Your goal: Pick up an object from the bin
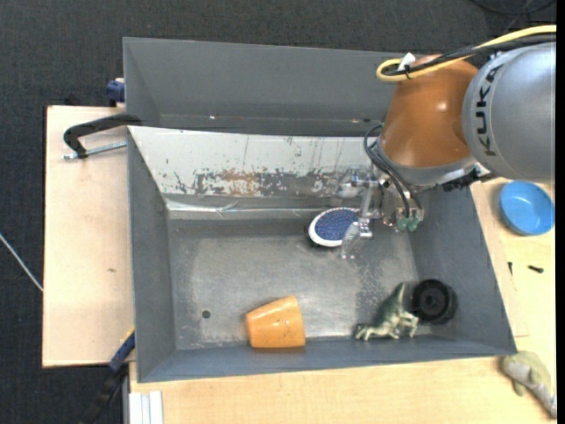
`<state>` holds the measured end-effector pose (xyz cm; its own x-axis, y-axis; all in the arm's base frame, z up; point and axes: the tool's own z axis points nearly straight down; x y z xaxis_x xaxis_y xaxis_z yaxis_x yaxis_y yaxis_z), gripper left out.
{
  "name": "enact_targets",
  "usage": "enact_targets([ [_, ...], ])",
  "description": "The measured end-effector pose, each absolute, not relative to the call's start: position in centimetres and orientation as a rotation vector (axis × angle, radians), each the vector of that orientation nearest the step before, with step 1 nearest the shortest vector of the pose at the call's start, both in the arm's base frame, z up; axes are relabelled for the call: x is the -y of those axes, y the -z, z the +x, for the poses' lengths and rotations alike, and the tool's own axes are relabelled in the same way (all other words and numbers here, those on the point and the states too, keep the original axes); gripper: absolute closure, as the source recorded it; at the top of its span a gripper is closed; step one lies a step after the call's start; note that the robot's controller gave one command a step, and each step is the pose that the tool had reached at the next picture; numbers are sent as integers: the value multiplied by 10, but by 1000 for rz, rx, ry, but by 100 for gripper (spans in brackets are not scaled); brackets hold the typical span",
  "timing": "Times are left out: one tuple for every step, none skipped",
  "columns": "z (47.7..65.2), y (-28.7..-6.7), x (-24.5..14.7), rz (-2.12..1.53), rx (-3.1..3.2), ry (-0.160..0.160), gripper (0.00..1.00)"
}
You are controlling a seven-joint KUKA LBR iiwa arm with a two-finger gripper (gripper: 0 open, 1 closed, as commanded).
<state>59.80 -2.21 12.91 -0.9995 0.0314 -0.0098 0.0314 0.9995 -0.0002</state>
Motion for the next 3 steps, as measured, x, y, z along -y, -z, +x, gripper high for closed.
enact_targets([
  [605,-72,11,134,-3128,-4,0],
  [606,-75,11,134,-3123,-5,100],
  [586,-247,10,80,-3127,-2,100],
])
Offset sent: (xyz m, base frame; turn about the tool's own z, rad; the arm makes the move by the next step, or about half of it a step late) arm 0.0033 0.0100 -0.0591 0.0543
